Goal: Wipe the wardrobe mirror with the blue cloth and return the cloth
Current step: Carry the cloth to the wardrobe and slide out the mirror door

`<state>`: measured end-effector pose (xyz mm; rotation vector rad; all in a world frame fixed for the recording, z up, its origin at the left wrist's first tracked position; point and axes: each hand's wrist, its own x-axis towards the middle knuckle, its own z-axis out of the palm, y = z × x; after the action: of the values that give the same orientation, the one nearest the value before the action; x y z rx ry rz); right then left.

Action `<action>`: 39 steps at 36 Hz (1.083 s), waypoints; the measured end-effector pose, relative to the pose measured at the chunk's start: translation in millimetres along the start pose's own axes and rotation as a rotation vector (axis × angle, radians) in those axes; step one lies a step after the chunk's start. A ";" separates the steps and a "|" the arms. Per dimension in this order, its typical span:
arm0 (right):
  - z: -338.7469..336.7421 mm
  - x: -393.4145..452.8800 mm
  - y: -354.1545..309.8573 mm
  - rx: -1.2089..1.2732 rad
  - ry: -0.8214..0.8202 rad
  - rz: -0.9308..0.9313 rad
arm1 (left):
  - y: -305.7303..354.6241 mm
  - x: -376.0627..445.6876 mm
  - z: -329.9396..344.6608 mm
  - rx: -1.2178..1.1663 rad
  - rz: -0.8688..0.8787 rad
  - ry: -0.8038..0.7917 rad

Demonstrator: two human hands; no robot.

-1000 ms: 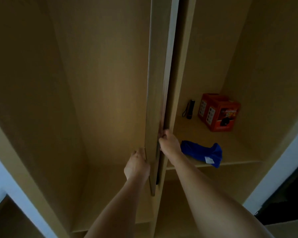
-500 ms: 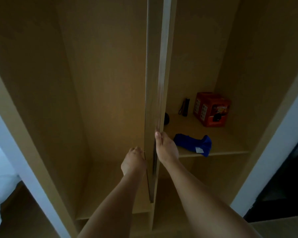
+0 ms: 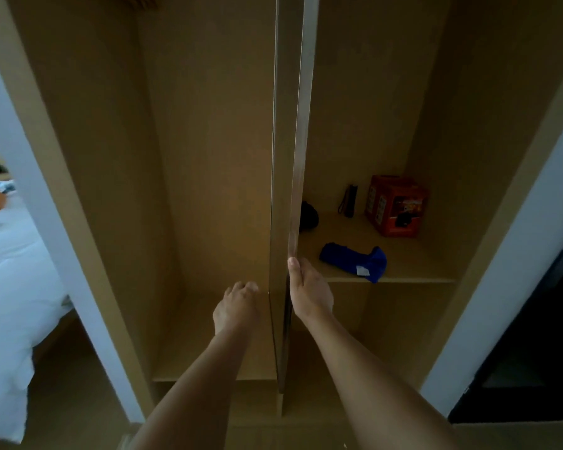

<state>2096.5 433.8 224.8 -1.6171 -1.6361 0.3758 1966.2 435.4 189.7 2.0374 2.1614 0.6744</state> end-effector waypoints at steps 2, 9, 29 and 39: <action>-2.5 -9.1 1.8 0.011 0.017 -0.007 | -0.9 -9.2 -0.2 0.102 0.085 0.013; -8.7 -35.0 4.1 -0.022 0.054 -0.027 | -7.8 -34.1 -2.0 0.233 0.198 0.007; -3.5 -49.9 -13.5 -0.240 0.160 0.155 | -60.5 -49.3 -23.0 0.196 0.255 0.003; -13.9 -38.0 9.2 -0.187 0.340 0.295 | -58.4 -31.5 -17.3 0.185 0.248 -0.059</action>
<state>2107.9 395.2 215.2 -1.9496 -1.2088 0.0864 1909.2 400.1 176.1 2.4140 2.0268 0.4439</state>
